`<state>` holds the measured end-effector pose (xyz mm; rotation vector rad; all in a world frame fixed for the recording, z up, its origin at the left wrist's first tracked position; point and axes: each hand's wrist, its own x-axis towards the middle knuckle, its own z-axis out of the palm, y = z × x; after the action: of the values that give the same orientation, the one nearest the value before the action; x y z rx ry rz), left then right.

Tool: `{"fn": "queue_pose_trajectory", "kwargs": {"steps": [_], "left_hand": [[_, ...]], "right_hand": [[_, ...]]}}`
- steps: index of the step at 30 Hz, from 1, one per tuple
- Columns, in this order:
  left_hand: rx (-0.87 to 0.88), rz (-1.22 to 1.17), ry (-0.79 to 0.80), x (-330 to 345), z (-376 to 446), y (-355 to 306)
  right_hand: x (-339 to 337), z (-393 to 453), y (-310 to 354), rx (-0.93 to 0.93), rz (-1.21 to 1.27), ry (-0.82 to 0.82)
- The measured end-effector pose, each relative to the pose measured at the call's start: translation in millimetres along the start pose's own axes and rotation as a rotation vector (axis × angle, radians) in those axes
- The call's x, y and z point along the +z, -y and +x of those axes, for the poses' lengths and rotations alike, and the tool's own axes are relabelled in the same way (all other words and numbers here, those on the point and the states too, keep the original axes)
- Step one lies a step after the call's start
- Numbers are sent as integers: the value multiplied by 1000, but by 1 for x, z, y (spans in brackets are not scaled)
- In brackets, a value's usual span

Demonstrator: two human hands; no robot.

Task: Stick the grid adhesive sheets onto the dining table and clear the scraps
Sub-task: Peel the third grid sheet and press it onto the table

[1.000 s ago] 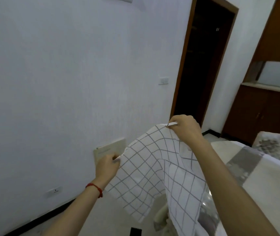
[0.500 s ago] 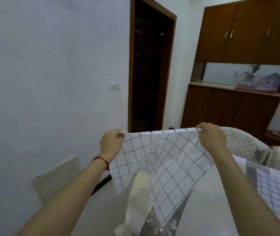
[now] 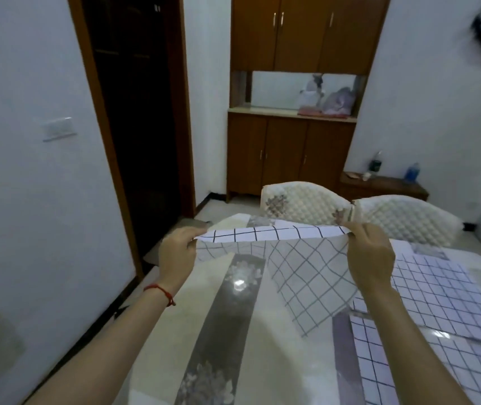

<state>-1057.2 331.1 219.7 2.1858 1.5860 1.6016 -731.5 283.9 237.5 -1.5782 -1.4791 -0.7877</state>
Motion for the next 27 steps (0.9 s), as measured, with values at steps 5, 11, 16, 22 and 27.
{"fn": "queue_pose_trajectory", "kwargs": {"steps": [5, 11, 16, 22, 27], "left_hand": [[49, -3, 100, 24, -39, 40], [38, 92, 243, 36, -102, 86], [66, 181, 422, 41, -146, 111], [56, 257, 672, 45, -186, 135], [77, 338, 756, 42, -203, 138]], "right_hand": [[-2, -66, -14, -115, -115, 15], [-2, -156, -1, -84, -90, 158], [6, -219, 8, -26, -123, 371], [4, -257, 12, 74, -141, 675], [-1, -276, 19, 65, -115, 810]]}}
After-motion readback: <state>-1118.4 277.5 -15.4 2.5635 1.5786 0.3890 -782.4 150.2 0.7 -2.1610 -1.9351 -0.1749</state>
